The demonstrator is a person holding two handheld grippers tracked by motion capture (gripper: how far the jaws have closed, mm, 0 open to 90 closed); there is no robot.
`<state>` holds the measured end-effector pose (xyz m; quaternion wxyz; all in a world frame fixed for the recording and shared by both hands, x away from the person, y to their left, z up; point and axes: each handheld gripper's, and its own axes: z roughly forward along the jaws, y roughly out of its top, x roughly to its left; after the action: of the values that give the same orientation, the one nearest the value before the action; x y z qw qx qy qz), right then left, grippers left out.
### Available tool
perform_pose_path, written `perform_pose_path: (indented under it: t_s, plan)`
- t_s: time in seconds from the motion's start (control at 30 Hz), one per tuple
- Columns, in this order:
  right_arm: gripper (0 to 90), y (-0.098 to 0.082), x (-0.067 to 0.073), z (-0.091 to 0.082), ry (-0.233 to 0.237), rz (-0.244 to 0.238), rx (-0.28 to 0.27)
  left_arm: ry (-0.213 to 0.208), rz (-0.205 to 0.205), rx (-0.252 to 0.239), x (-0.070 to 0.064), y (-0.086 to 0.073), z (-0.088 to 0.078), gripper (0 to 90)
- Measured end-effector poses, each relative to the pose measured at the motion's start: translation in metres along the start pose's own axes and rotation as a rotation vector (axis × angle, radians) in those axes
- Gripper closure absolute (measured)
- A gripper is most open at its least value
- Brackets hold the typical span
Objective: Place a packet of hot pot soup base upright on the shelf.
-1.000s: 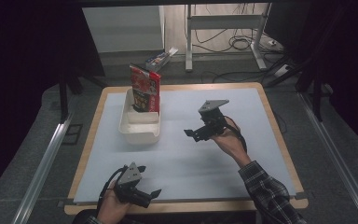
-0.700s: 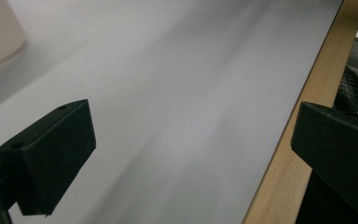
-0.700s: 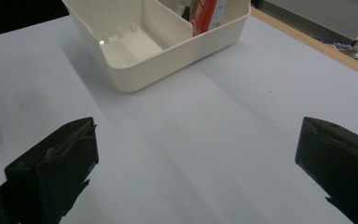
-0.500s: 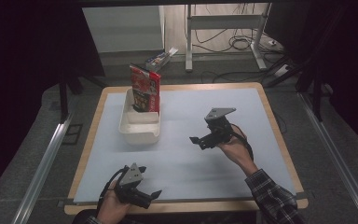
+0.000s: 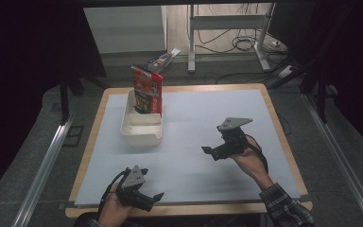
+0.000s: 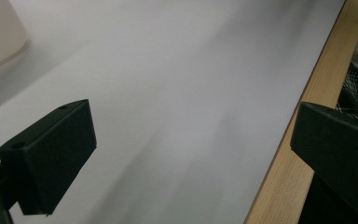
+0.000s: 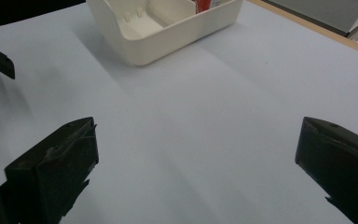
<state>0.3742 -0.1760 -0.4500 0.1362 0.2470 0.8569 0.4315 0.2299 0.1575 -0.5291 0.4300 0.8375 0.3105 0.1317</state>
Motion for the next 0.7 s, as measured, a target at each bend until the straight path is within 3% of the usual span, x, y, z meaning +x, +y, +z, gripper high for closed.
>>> perform_pose_path:
  t_s: [0.7]
  plan:
    - [0.0,-0.040,0.012,-0.048,-0.073,0.007,0.003,0.015,0.004,0.014,0.000,0.000,0.001,0.5]
